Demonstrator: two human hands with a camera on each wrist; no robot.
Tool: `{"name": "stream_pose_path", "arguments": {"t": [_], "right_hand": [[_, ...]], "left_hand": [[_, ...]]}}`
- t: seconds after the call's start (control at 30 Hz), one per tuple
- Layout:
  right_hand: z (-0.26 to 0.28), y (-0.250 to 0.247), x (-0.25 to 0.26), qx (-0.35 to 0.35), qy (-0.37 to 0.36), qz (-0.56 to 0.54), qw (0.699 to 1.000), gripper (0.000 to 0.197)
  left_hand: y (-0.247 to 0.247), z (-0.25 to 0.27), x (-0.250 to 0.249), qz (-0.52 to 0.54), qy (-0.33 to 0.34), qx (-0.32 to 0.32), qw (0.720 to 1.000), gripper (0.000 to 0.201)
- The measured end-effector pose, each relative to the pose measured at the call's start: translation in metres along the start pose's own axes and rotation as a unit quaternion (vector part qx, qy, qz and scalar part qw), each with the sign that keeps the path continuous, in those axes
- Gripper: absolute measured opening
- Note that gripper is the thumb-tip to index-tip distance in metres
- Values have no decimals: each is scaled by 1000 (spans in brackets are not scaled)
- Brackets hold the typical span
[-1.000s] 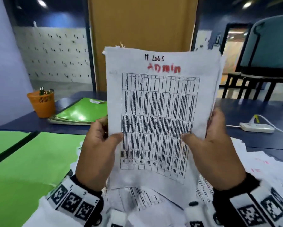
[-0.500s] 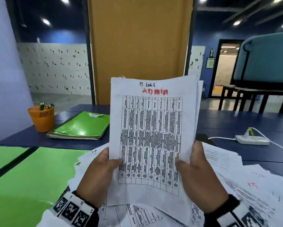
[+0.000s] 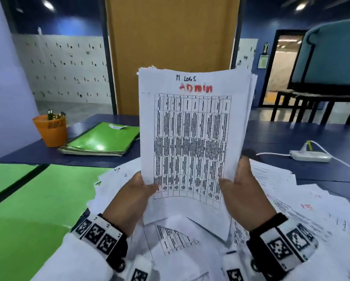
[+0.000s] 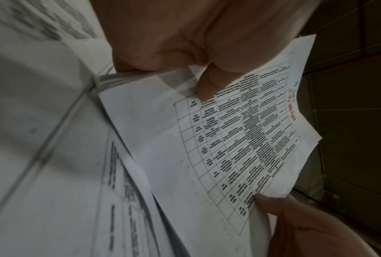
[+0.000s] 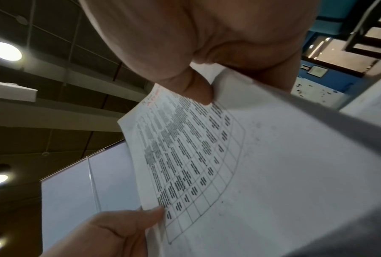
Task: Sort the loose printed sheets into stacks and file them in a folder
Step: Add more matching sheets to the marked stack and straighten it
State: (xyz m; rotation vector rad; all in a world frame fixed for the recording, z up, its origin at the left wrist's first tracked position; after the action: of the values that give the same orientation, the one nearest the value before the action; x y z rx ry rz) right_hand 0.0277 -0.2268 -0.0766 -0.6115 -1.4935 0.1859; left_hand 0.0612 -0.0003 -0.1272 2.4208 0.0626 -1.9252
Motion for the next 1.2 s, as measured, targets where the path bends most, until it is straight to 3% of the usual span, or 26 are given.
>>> {"name": "stream_pose_path", "arguments": {"t": [0.2,0.37,0.53,0.73,0.8,0.87,0.93,1.0,1.1,1.13,1.2], "right_hand": [[-6,1,-5,32,20,2,999,25],[-14,3,-11,39,11,16,999,26],[-17,5,-14,56,6,34,998,30],[-14,-2,0,86,-11,-20,996,30],[-19,-7,4,110,17,-81,990,26],[-32,-18,3,81,68,-117,987,21],[-51,-30,0,50,132,-45,989,18],[-63,-32,-6,65,175,137,973,33],[-67,-18,-14,55,108,493,861,56],[-65,-12,-16,50,81,542,835,58],[-63,1,-22,63,73,574,813,58]], "left_hand": [[-3,-2,4,-30,20,-11,999,33],[-4,-3,7,-33,-8,-5,999,30],[-7,-6,11,-74,23,-13,997,28],[-15,-6,-8,-91,67,-47,992,23],[-27,-7,-16,-104,93,-76,987,21],[-42,-9,-24,-114,114,-112,981,30],[-58,-13,-27,-115,127,-155,973,35],[-70,-18,-29,-115,136,-174,968,41],[-76,-24,-26,-78,150,-190,967,52],[-75,-25,-25,-71,150,-193,967,52],[-72,-29,-18,-42,140,-199,969,46]]}}
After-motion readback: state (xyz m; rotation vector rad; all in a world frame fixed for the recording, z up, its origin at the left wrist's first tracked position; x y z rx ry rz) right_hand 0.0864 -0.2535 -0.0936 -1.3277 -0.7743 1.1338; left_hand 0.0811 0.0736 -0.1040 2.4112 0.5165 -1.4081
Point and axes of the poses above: each hand's wrist, its own z-axis away from the middle knuckle, its own y-axis out of the palm, x = y × z, the point moved 2 cm from there along -z, towards the middle knuckle, and after that the axes turned 13 degrees about y, right-handed, at the moved point
